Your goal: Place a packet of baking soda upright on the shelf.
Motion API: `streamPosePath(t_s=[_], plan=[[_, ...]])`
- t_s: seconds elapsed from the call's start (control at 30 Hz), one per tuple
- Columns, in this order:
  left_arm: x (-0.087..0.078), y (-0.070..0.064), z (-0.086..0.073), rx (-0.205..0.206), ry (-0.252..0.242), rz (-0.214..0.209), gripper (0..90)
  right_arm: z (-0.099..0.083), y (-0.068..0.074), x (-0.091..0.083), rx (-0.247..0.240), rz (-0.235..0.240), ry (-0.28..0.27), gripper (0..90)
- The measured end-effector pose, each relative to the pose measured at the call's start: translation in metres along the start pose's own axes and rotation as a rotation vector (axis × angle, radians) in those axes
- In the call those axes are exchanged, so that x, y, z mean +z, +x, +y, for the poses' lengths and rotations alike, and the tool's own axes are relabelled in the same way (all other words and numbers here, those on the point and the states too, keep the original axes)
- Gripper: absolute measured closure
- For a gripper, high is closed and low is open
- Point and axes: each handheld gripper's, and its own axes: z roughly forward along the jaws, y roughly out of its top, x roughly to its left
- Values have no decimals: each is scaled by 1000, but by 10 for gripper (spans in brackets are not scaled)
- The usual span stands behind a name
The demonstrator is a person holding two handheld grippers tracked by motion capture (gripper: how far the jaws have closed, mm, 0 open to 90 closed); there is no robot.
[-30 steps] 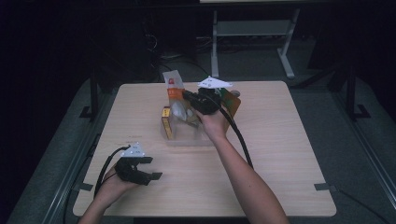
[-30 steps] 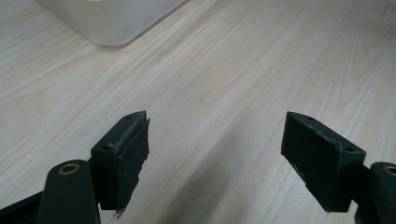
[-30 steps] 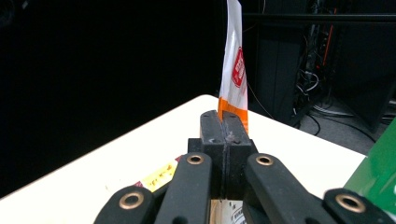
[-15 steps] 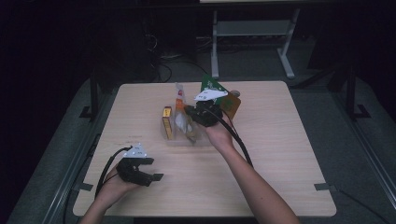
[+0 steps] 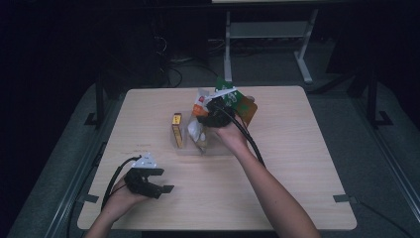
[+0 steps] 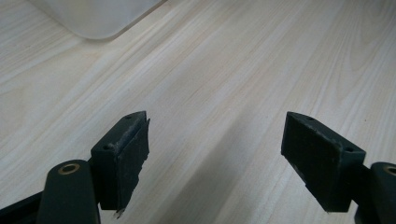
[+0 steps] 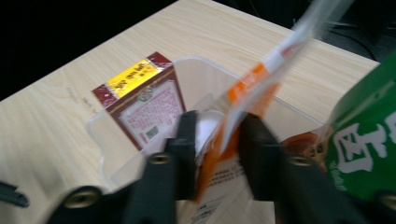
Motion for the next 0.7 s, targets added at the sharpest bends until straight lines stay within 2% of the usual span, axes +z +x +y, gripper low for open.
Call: streamPosePath(t_s=[0.1, 0.17, 0.23, 0.4, 0.47, 0.5, 0.53, 0.6, 0.7], plan=[[1, -1, 0, -3, 4, -3, 228, 1, 1, 3, 10, -8, 8, 863], [0, -1, 0, 5, 9, -3, 228, 1, 3, 4, 9, -5, 1, 893], [0, -1, 1, -5, 5, -1, 228, 0, 6, 3, -2, -11, -10, 898], [0, -1, 0, -1, 2, 0, 228, -3, 10, 0, 1, -1, -90, 900], [0, 0, 1, 1, 2, 2, 228, -3, 15, -2, -9, -16, -136, 900], [0, 0, 1, 1, 2, 2, 228, -3, 15, -2, -9, -16, -136, 900], [0, 0, 1, 2, -1, 3, 229, -1, 18, -4, -23, -37, -186, 900], [0, 0, 1, 3, -1, 3, 228, 1, 19, -4, -21, -38, -214, 900], [0, 0, 1, 5, 1, 2, 229, 0, 22, -1, -41, -88, -258, 900]])
